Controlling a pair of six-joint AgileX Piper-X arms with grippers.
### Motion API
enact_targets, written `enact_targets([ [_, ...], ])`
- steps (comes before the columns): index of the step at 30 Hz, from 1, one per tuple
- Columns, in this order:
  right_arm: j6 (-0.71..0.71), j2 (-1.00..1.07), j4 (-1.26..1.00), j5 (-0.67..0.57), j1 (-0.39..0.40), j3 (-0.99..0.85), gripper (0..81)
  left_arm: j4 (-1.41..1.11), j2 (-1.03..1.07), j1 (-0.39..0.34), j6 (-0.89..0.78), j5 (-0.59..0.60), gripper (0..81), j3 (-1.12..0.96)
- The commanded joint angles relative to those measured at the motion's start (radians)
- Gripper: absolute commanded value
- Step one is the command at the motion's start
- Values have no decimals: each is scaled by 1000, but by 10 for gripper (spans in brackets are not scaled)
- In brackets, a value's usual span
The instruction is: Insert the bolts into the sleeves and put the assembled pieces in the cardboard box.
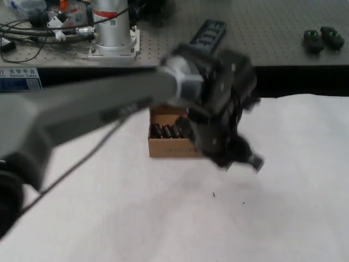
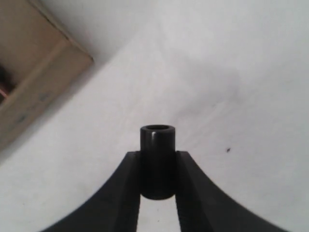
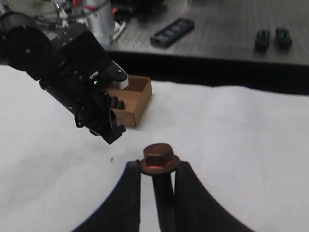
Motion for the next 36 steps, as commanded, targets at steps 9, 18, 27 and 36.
enact_targets([
  [9,-92,185,-316,-92,-6,-2,29,-205,-293,9,-84,138,6,95],
  [18,-149,334,-466,-205,-6,-2,29,-607,-633,12,-151,212,6,632],
  [27,-133,478,-650,-545,-6,-2,29,-915,-1003,12,-202,314,6,1075],
  [36,20,693,-911,-835,13,-2,29,-957,-1273,12,-202,382,6,1245],
])
